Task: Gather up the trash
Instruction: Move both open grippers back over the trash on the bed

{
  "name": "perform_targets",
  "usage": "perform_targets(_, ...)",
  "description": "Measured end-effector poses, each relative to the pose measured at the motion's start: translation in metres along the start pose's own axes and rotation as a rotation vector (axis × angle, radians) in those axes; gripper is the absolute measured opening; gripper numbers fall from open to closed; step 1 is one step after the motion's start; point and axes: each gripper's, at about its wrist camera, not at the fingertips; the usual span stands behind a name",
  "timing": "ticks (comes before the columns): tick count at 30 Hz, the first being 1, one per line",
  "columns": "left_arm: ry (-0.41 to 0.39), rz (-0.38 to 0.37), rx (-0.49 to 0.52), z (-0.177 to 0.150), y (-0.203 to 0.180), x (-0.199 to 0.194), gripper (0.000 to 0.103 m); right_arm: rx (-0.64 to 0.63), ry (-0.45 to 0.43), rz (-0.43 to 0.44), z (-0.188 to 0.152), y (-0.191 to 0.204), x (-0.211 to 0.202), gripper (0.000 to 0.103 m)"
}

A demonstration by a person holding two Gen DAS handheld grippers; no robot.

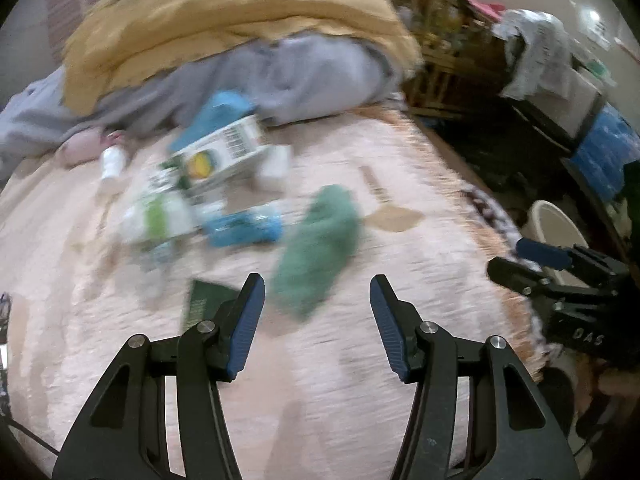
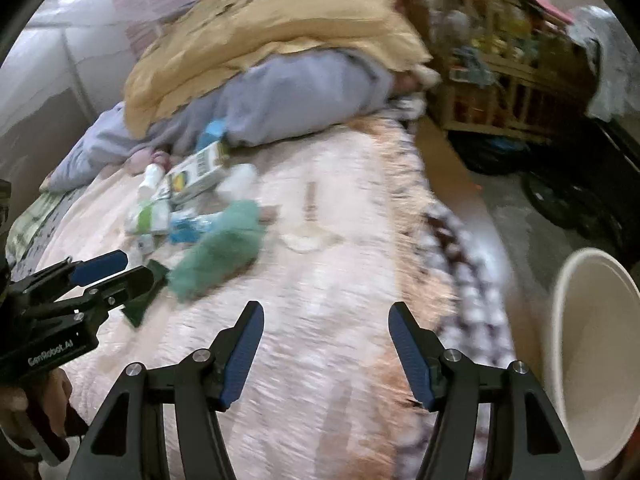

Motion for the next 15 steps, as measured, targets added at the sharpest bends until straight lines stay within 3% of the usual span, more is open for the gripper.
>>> perform_targets(8,0.037,0.03,-0.163,-0.037,0.089,-0.005,0.053,-0.111,0.036,0.075,0.005,0.065,0.03,0.063)
perform_targets(15,0.057,0.04,-0.231,-0.048,0.129,0.007,0.053,-0.172,0.074,0.129,0.018,0.11,0.064,0.063)
Point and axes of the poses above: each gripper's, at about its wrist camera, not at the fingertips, and x roughly the way its jaws point, y to its left, z to its top, and after that the axes turned 11 degrees about x, right-handed
